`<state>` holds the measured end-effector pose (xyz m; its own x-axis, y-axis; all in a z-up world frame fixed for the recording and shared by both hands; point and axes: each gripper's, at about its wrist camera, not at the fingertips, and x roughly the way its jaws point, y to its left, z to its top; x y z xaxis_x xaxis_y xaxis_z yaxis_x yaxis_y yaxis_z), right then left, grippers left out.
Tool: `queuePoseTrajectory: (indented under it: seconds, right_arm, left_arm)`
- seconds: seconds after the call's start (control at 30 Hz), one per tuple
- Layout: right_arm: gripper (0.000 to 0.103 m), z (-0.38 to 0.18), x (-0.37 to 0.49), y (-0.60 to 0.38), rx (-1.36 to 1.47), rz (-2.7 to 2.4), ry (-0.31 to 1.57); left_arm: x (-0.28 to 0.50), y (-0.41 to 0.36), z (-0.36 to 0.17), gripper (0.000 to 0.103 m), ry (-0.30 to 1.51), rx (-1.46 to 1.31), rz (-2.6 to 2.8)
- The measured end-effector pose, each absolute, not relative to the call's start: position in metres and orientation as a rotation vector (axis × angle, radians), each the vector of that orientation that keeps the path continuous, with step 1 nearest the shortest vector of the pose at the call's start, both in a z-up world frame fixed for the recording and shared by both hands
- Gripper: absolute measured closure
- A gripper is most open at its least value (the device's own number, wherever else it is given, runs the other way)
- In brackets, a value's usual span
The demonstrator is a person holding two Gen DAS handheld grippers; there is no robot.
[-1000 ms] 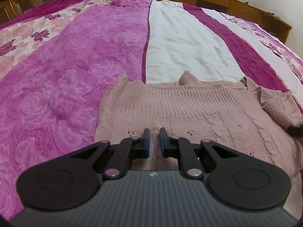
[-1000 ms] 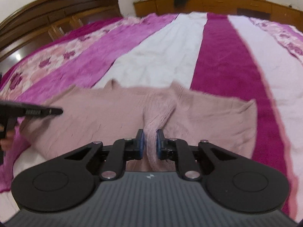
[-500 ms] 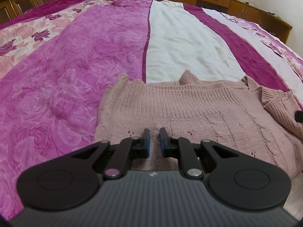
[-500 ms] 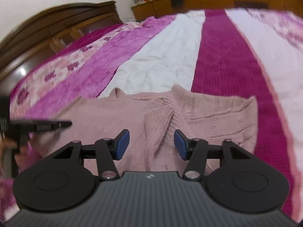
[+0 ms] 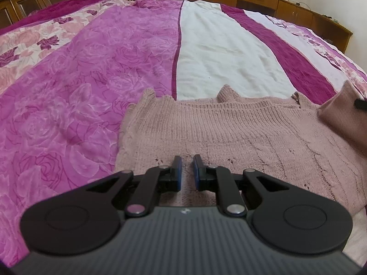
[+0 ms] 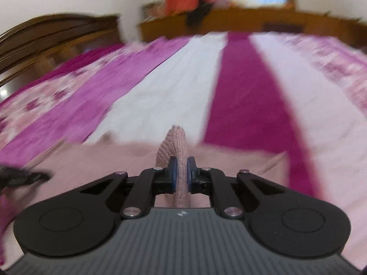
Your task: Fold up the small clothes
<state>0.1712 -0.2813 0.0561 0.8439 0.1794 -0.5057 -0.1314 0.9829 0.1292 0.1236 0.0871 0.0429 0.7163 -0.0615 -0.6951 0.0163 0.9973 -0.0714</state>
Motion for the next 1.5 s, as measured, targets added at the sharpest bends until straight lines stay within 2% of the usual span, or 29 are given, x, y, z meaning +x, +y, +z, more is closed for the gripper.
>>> queuePoseTrajectory:
  seconds: [0.1, 0.3, 0.5, 0.6, 0.67, 0.8, 0.83, 0.87, 0.93, 0.97, 1.5]
  right_arm:
    - [0.094, 0.049, 0.188, -0.304, 0.045, 0.039, 0.552]
    - [0.094, 0.003, 0.209, -0.319, 0.024, -0.016, 0.692]
    - [0.089, 0.011, 0.196, -0.322, 0.085, -0.038, 0.655]
    - [0.072, 0.021, 0.174, -0.327, 0.123, -0.063, 0.62]
    - [0.044, 0.029, 0.157, -0.328, 0.143, -0.058, 0.588]
    - [0.036, 0.038, 0.125, -0.325, 0.174, -0.025, 0.559]
    - [0.035, 0.039, 0.117, -0.324, 0.187, -0.024, 0.558]
    - [0.035, 0.04, 0.11, -0.323, 0.201, -0.024, 0.559]
    - [0.034, 0.041, 0.096, -0.321, 0.234, -0.024, 0.559]
    - [0.034, 0.04, 0.089, -0.32, 0.249, -0.022, 0.559]
    - [0.032, 0.021, 0.014, -0.327, 0.47, -0.055, 0.627]
  left_arm:
    - [0.123, 0.087, 0.042, 0.09, 0.769, -0.066, -0.039]
    - [0.124, 0.083, 0.041, 0.089, 0.767, -0.038, -0.036]
    - [0.123, 0.084, 0.042, 0.089, 0.768, -0.039, -0.039]
    - [0.122, 0.085, 0.043, 0.089, 0.771, -0.045, -0.043]
    - [0.121, 0.085, 0.045, 0.089, 0.775, -0.04, -0.045]
    - [0.118, 0.082, 0.05, 0.089, 0.787, -0.031, -0.035]
    - [0.117, 0.082, 0.051, 0.082, 0.79, -0.034, -0.036]
    - [0.114, 0.081, 0.053, 0.061, 0.79, -0.037, -0.032]
    - [0.108, 0.08, 0.057, 0.035, 0.77, -0.038, -0.021]
    - [0.104, 0.078, 0.059, 0.032, 0.756, -0.03, -0.015]
    - [0.068, 0.072, 0.071, 0.031, 0.805, -0.048, -0.009]
